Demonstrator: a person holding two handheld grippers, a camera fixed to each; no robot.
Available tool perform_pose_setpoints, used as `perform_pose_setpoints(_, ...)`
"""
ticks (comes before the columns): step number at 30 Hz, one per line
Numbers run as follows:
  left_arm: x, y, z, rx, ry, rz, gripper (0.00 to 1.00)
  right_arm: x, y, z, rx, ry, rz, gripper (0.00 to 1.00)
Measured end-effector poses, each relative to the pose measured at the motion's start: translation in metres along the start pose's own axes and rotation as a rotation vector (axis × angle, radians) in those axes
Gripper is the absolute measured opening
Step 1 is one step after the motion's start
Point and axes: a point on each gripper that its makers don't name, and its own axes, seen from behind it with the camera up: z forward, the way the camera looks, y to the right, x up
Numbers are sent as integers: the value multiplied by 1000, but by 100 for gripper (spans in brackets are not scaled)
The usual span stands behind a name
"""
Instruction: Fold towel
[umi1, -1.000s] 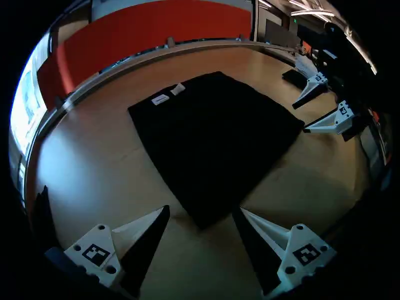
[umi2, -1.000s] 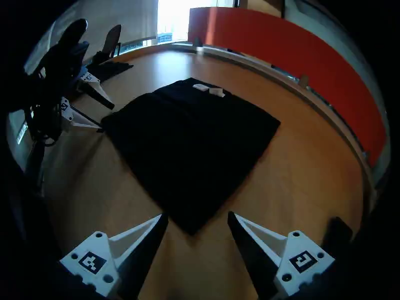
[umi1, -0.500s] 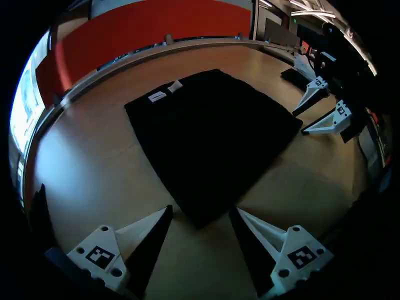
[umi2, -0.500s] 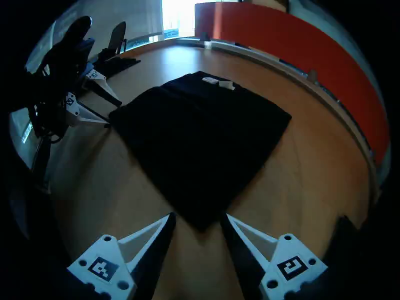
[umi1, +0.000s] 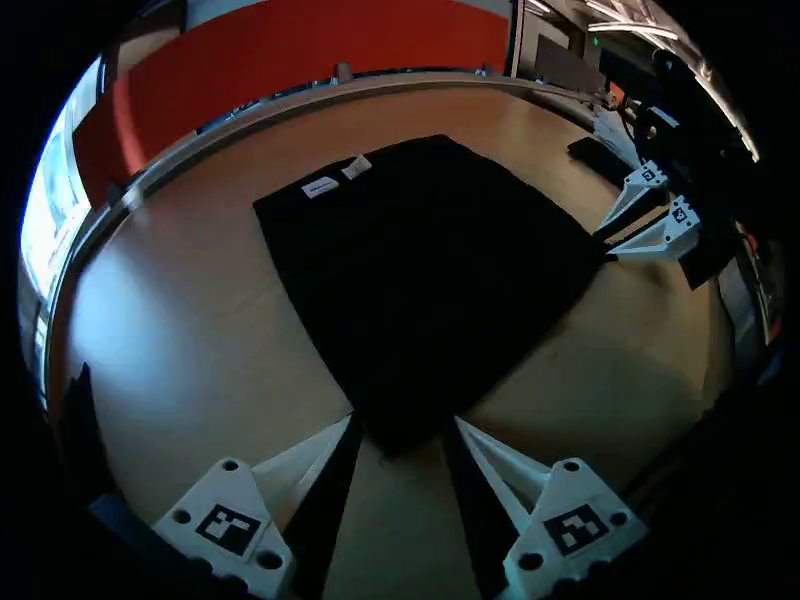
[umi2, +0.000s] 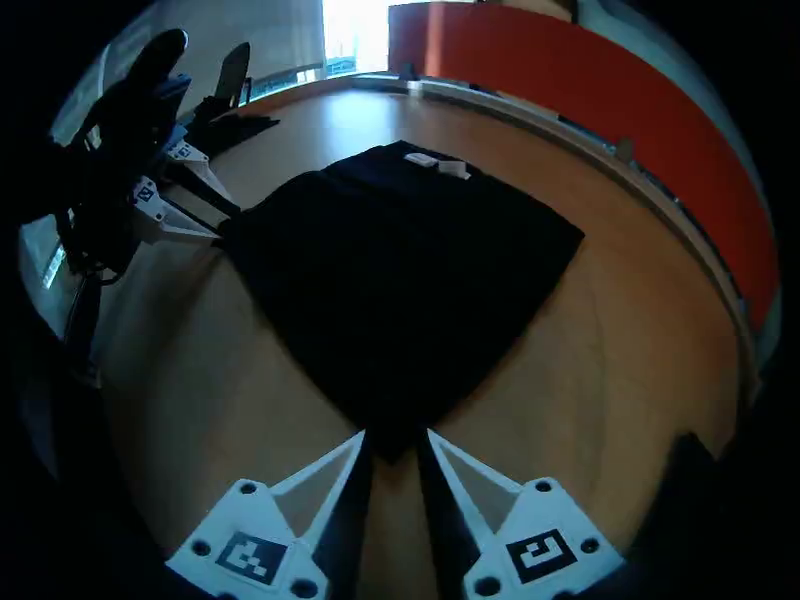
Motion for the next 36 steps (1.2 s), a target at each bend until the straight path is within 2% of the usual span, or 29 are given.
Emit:
perform_pose_setpoints(2,0,0,0,1,-2,3,51,0,-1,0,2,0,0,22)
perform_pose_setpoints(4,0,2,0,1,-3,3,44,0,-2,0,1,0,-1,19)
perform_pose_setpoints(6,0,3,1,1,-5,1,28,0,-2,0,-1,0,-1,18)
perform_pose_setpoints(8,0,5,1,1,-6,-4,21,1,-3,0,-5,1,0,17)
perform_pose_setpoints(12,2,7,1,-6,-8,-21,14,4,-2,-1,-14,10,9,16)
perform_pose_setpoints(20,12,6,-7,-8,9,-60,12,13,-1,-7,-17,40,29,15)
perform_pose_setpoints(36,43,8,-59,-13,42,-137,12,57,-4,-59,-23,155,73,15)
